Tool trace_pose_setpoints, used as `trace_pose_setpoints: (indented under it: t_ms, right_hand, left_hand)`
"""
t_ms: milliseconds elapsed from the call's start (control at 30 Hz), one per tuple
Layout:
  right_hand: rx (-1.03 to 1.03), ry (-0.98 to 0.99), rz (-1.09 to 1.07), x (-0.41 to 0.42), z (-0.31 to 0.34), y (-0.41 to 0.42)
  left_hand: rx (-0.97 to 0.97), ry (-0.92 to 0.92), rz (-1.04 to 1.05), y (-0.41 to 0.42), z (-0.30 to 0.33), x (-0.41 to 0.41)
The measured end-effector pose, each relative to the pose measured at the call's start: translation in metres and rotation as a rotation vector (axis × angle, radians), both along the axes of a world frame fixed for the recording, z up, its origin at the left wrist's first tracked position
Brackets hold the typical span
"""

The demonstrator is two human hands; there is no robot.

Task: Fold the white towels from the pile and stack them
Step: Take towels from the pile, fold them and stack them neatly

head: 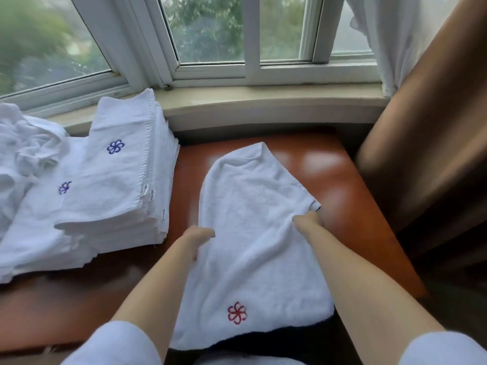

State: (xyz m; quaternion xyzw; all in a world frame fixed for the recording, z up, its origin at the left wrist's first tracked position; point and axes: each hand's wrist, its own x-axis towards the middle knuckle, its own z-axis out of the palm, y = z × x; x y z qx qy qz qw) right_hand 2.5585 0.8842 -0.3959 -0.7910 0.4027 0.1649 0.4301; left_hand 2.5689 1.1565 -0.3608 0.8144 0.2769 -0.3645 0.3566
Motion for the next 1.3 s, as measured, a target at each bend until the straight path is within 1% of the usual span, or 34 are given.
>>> trace_pose_setpoints:
  t_ms: [33, 67, 167, 233, 300, 367, 400, 433, 467, 533, 600, 667, 733, 767, 867, 933, 967, 1000, 1067, 1133, 1200, 1267, 1300]
  right_hand:
    - [-0.015, -0.009, 0.009, 0.002, -0.001, 0.000]
    - [-0.026, -0.008, 0.011, 0.004, -0.003, 0.000]
    - [-0.058, 0.027, 0.002, 0.015, -0.011, -0.002]
    - [-0.051, 0.035, -0.038, 0.023, -0.014, -0.003]
    - [-0.043, 0.032, -0.062, 0.030, -0.016, -0.006]
    - [-0.008, 0.041, -0.087, 0.037, -0.016, -0.009]
    - [0.019, 0.018, -0.092, 0.043, -0.013, -0.010]
    - [0.048, -0.043, -0.095, 0.051, -0.009, -0.010]
    - [0.069, -0.120, -0.095, 0.059, -0.004, -0.010]
    - [0.049, -0.229, -0.061, 0.077, 0.019, -0.008]
    - [0.026, -0.318, -0.036, 0.102, 0.055, -0.007]
    - [-0.007, -0.422, 0.006, 0.130, 0.098, -0.007]
    - [-0.075, -0.539, 0.051, 0.156, 0.149, -0.005]
    - [-0.104, -0.602, 0.051, 0.165, 0.174, -0.004]
    - [-0.178, -0.772, -0.041, 0.177, 0.234, -0.006]
    - [-0.230, -0.853, -0.122, 0.171, 0.256, -0.009]
    - [-0.246, -0.879, -0.159, 0.168, 0.260, -0.010]
    - [-0.265, -0.883, -0.184, 0.162, 0.260, -0.012]
    - [-0.309, -0.814, -0.232, 0.148, 0.248, -0.016]
    - [-0.315, -0.675, -0.288, 0.134, 0.222, -0.023]
    - [-0.278, -0.466, -0.281, 0.113, 0.187, -0.029]
    - [-0.161, -0.271, -0.186, 0.088, 0.145, -0.028]
    - [-0.103, -0.198, -0.100, 0.077, 0.124, -0.025]
  left_hand:
    - [-0.059, -0.072, 0.080, -0.006, -0.003, 0.001]
    - [-0.055, -0.116, 0.124, -0.010, -0.008, 0.002]
    - [0.069, -0.219, 0.186, -0.008, -0.017, 0.014]
    - [0.070, -0.255, 0.238, -0.002, -0.022, 0.031]
    - [-0.043, -0.199, 0.355, 0.002, -0.024, 0.049]
    - [-0.205, -0.011, 0.441, 0.004, -0.020, 0.064]
    - [-0.251, 0.071, 0.466, 0.005, -0.017, 0.071]
    - [-0.277, 0.112, 0.484, 0.004, -0.013, 0.079]
    - [-0.302, 0.121, 0.498, 0.002, -0.007, 0.086]
    - [-0.378, 0.090, 0.528, -0.005, 0.012, 0.103]
    - [-0.498, -0.052, 0.537, -0.017, 0.043, 0.123]
    - [-0.598, -0.297, 0.550, -0.027, 0.080, 0.146]
    - [-0.659, -0.556, 0.606, -0.031, 0.121, 0.170]
    - [-0.685, -0.657, 0.616, -0.030, 0.140, 0.180]
    - [-0.704, -0.841, 0.567, -0.020, 0.186, 0.191]
    - [-0.663, -0.907, 0.619, -0.012, 0.201, 0.188]
    - [-0.602, -0.927, 0.644, -0.008, 0.202, 0.184]
    - [-0.506, -0.920, 0.636, -0.004, 0.198, 0.178]
    - [-0.299, -0.849, 0.580, 0.004, 0.177, 0.165]
    - [-0.155, -0.690, 0.436, 0.010, 0.142, 0.150]
    - [0.042, -0.496, 0.202, 0.007, 0.105, 0.121]
    - [0.213, -0.334, -0.050, -0.004, 0.070, 0.090]
    - [0.254, -0.276, -0.115, -0.011, 0.056, 0.077]
